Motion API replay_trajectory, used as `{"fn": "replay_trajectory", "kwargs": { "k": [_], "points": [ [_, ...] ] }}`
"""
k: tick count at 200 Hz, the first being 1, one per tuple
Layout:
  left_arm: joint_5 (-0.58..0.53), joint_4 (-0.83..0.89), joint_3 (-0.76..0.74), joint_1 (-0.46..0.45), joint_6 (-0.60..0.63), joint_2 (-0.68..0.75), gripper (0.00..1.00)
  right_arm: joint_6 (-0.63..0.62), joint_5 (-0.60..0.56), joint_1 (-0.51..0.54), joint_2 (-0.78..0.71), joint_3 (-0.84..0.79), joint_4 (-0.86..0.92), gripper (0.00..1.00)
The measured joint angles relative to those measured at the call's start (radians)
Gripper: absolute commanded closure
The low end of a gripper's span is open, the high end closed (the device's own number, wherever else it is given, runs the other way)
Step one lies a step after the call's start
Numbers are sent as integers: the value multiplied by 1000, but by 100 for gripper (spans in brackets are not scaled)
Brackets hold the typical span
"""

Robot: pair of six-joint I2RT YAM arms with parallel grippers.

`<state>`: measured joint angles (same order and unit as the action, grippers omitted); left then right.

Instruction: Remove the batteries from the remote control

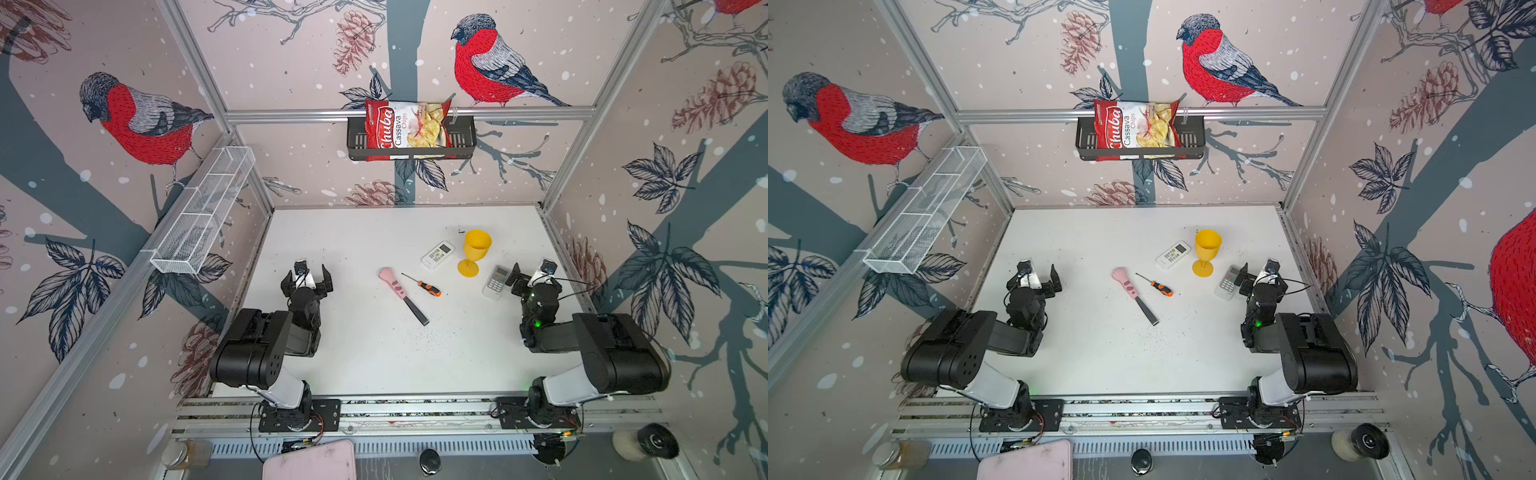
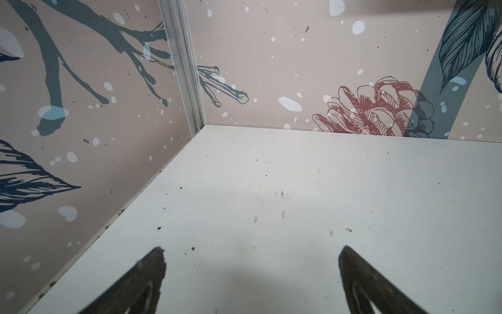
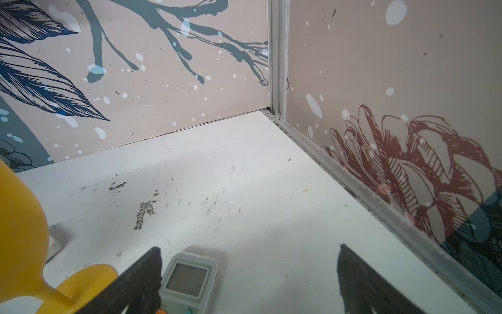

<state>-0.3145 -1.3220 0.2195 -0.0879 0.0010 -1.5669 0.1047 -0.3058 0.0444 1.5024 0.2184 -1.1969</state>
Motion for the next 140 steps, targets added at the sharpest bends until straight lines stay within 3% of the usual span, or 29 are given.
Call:
{"fn": "replay_trajectory", "kwargs": {
  "k": [140],
  "points": [
    [27,6,5,21,-1,2,2,0,18,-11,0,4,1,1]
  ]
}}
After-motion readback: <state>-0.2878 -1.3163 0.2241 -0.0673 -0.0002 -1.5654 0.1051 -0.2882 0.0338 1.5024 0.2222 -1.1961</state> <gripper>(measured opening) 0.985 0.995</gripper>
